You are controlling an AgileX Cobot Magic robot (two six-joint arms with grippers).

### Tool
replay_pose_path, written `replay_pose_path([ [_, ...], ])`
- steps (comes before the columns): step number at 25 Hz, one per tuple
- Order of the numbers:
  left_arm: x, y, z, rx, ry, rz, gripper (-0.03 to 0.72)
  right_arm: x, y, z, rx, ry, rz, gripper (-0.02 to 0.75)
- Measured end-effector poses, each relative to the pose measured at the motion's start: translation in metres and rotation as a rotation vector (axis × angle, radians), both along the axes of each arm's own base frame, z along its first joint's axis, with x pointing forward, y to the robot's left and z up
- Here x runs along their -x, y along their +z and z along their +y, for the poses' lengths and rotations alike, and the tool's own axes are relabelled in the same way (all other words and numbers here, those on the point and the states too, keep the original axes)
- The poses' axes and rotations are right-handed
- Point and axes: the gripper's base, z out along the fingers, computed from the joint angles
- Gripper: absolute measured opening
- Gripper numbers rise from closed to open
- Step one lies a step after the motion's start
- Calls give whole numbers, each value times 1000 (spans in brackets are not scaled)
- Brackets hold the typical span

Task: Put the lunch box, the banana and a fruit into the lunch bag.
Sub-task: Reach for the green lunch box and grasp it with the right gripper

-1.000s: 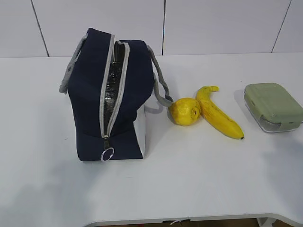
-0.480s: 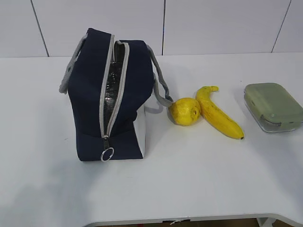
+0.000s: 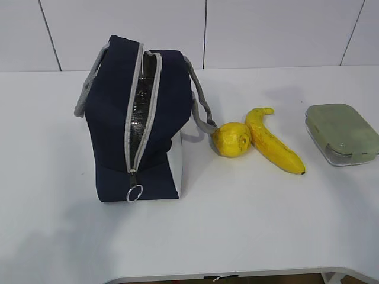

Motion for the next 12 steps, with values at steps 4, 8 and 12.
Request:
replay_pose_path([
  [4,0,0,0,0,0,0,251,-23,5,11,-67,91,86,461],
  [8,0,0,0,0,0,0,251,-45,5,20,-154,165,179,461],
  [12,0,0,0,0,0,0,251,-68,-6,13,-393,189,224,461],
])
